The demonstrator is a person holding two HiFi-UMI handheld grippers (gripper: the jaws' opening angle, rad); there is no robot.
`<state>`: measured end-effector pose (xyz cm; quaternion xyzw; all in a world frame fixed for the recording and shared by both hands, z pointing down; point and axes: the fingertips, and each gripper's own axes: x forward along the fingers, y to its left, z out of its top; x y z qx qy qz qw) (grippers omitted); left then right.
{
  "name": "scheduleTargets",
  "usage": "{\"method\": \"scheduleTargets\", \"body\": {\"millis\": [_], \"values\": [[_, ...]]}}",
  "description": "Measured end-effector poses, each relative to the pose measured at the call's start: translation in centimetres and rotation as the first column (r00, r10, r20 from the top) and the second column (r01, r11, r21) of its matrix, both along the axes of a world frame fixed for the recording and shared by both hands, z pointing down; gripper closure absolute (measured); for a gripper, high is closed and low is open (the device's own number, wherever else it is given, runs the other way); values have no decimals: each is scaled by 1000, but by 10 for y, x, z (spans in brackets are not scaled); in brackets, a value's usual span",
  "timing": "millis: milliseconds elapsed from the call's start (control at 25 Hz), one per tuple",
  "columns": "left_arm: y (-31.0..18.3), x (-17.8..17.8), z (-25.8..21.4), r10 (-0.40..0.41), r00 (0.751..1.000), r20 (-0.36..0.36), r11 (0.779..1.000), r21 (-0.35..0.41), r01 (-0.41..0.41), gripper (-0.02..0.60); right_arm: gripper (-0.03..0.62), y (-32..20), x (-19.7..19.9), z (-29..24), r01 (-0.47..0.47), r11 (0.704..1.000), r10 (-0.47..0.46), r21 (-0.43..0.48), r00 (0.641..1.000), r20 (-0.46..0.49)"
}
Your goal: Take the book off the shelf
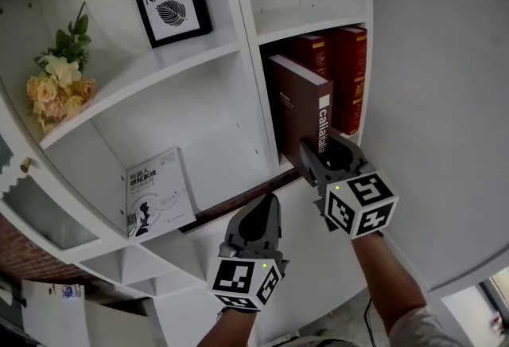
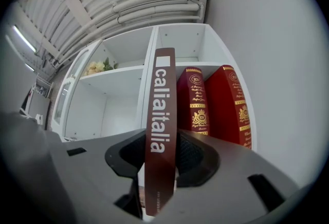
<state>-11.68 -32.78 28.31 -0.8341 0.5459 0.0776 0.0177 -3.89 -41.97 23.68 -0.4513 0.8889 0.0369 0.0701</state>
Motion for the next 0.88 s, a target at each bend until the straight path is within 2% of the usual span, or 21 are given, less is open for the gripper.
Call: {"method": "scheduleTargets", "body": {"millis": [320, 880], "values": [[24, 15, -2, -13, 1000, 6, 1000, 2, 13, 571, 453, 39, 25, -5, 31, 999, -32, 14, 998, 59], [84, 36, 14, -79, 997, 17, 997, -25, 79, 571, 453, 116, 49, 29, 133, 991, -132, -16, 989, 60]]}}
